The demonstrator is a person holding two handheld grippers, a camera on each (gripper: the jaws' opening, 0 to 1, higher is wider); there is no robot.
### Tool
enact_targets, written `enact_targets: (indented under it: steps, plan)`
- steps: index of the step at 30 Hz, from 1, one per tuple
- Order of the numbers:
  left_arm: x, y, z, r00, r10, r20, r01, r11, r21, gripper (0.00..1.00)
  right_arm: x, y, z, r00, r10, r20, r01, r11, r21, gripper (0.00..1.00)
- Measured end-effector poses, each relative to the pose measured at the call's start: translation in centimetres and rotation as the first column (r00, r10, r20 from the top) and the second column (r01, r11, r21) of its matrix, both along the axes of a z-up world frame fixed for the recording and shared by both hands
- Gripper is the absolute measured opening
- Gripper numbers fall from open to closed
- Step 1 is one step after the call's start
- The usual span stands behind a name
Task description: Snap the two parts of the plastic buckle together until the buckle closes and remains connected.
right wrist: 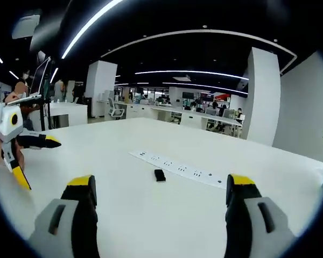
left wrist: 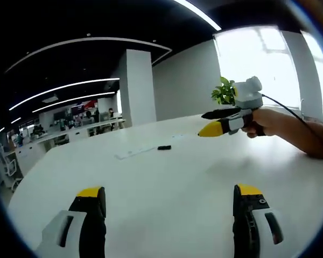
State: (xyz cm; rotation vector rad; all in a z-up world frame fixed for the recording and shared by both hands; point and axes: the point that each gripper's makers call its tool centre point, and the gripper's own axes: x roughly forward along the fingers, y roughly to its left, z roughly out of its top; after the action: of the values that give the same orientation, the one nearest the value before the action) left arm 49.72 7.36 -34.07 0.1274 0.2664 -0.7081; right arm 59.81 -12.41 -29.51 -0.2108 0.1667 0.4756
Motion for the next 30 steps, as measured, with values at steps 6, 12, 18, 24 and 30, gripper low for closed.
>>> enact_targets:
  steps: [6, 12, 18, 24, 30]
  plan:
    - [0.3, 0.0, 0.5, 1.000, 0.007, 0.015, -0.007, 1.000, -0.022, 1.00, -1.2, -0.8, -0.2, 1.000, -0.008, 0.000, 0.008, 1.000, -0.004, 1.00]
    - [0.4, 0.2, 0.9, 1.000, 0.015, 0.020, -0.014, 0.998, -0.056, 1.00, -2.4, -1.7, -0.2, 1.000, -0.021, 0.006, 0.021, 1.000, -0.002, 1.00]
    - [0.6, 0.8, 1.4, 0.998, 0.049, 0.036, -0.047, 0.996, -0.077, 1.00, -3.4, -2.5, 0.1, 1.000, -0.023, 0.014, 0.023, 1.000, 0.001, 1.00]
    - [0.7, 1.0, 1.3, 0.997, 0.062, 0.036, -0.059, 0.995, -0.076, 1.00, -5.0, -3.3, 0.0, 0.999, -0.029, 0.020, 0.030, 1.000, -0.005, 1.00]
    - [0.7, 1.2, 1.1, 0.997, 0.068, 0.035, -0.066, 0.996, -0.066, 1.00, -6.5, -3.7, 0.2, 0.999, -0.031, 0.015, 0.031, 0.999, 0.022, 1.00]
